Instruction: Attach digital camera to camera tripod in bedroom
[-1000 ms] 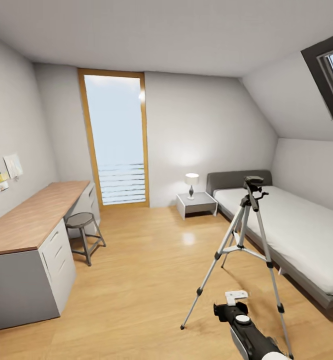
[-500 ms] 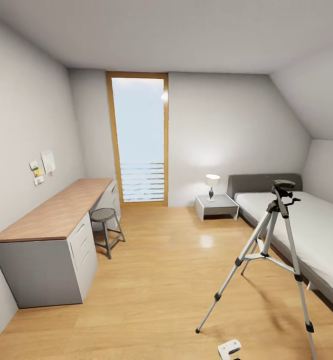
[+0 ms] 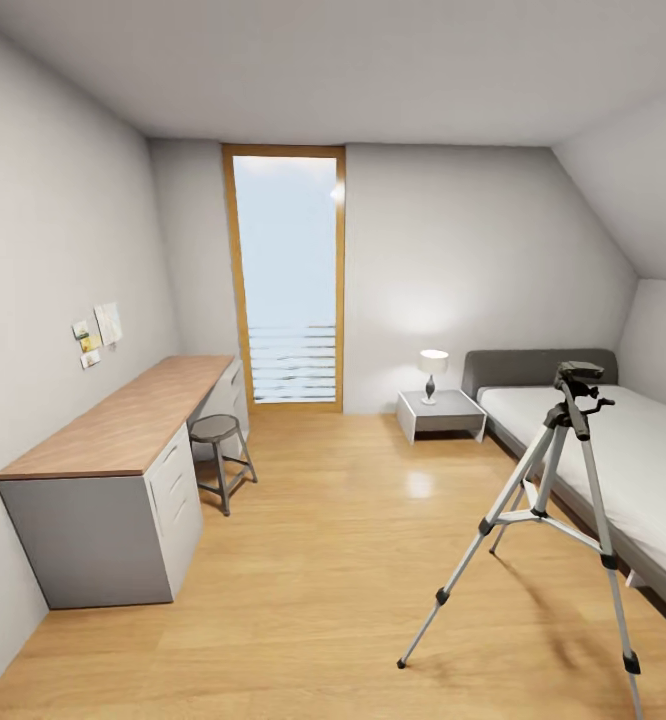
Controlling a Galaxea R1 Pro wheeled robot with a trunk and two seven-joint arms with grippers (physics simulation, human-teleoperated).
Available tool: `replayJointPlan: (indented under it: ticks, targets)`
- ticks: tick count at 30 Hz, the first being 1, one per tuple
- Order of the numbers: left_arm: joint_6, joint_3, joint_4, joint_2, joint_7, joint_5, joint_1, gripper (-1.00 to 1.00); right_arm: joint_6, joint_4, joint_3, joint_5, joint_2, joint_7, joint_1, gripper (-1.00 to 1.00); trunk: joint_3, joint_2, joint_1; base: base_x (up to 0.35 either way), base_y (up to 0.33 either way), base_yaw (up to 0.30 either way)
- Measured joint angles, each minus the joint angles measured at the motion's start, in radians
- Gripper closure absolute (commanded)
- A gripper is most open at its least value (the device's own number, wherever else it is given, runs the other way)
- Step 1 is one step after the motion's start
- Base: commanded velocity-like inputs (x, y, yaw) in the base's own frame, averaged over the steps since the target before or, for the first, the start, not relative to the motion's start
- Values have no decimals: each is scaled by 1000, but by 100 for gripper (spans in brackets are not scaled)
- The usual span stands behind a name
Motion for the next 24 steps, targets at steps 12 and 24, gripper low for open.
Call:
replayJointPlan:
  ticks: [12,24]
  targets:
    - [-113,-3,53,13,-8,2,0,100,-7,0,1,1,-6,3,15,-100,0,0,0,10,0,1]
    - [-129,0,81,15,-10,5,0,100,8,1,1,1,-5,5,15,-100,0,0,-1,277,0,0]
